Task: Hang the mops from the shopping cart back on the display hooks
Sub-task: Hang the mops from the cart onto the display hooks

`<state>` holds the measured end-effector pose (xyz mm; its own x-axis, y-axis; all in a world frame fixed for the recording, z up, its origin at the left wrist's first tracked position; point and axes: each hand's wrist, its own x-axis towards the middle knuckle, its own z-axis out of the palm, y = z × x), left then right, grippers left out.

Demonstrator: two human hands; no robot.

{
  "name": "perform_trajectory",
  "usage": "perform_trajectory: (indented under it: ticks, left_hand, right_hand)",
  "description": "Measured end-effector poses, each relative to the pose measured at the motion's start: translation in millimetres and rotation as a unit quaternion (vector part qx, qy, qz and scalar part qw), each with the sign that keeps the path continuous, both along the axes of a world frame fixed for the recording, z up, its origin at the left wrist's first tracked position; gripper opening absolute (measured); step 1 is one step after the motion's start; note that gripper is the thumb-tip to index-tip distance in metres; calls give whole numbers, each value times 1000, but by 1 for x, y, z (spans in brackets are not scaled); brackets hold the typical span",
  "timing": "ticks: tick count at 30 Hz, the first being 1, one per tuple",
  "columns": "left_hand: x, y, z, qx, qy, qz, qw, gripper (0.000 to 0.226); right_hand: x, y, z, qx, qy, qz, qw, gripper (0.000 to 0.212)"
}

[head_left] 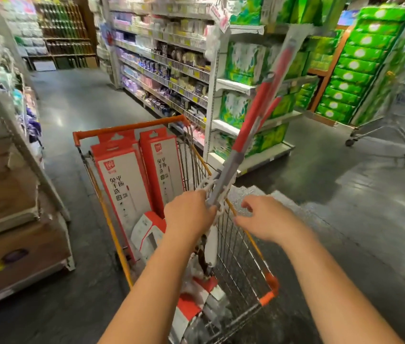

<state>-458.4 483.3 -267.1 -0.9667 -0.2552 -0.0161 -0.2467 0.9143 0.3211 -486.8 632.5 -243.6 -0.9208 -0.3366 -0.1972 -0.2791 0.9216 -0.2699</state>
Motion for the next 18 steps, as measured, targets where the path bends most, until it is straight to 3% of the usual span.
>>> perform_trajectory:
  ticks: [12,18]
  left_hand:
    - [-81,-31,-20,8,-34,66,997,40]
    - [-112,-20,-67,39,-39,199,979,38]
  right_hand:
    - [-111,-53,-9,48,17,112,992,34]
    - [-184,-73,-35,100,34,243,964,40]
